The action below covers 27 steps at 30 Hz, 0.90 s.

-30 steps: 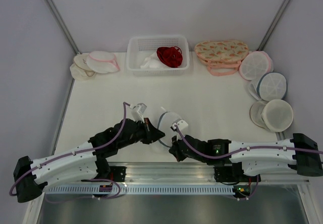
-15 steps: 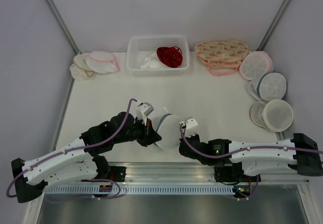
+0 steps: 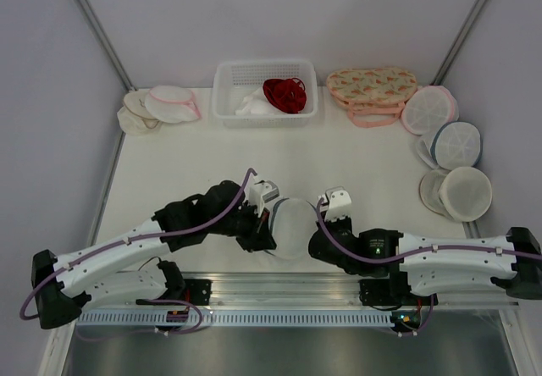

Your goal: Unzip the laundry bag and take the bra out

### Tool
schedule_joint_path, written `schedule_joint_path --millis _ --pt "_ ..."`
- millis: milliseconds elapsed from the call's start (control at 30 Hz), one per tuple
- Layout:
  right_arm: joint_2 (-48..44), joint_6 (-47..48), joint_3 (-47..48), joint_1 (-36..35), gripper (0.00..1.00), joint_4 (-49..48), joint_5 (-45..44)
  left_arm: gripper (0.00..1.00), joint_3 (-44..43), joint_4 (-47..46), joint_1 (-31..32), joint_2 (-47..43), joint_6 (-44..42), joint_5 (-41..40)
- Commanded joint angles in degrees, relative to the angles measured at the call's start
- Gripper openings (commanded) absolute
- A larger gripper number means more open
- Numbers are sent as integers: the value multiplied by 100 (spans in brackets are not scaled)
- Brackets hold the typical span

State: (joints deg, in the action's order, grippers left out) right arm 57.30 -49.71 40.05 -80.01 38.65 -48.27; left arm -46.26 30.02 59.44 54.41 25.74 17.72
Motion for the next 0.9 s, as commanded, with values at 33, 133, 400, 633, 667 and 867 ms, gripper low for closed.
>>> schedule_joint_path --millis 33,133,400,633,667,867 --pt "141 224 485 73 0 265 -850 2 -392 276 15 131 -534 865" --pt "299 627 626 73 0 125 -720 2 -489 285 15 210 -622 1005" --pt "133 1456 539 73 0 -675 748 2 -840 355 24 412 -545 -104" --pt "-8 1280 293 82 1 -816 1337 2 -929 -92 -99 869 -491 -2025" --pt "-17 1263 240 82 0 -911 1425 5 -920 -276 -160 965 -517 -2122" --pt "237 1017 47 82 0 -1334 1838 100 -771 -515 -275 940 44 -3362"
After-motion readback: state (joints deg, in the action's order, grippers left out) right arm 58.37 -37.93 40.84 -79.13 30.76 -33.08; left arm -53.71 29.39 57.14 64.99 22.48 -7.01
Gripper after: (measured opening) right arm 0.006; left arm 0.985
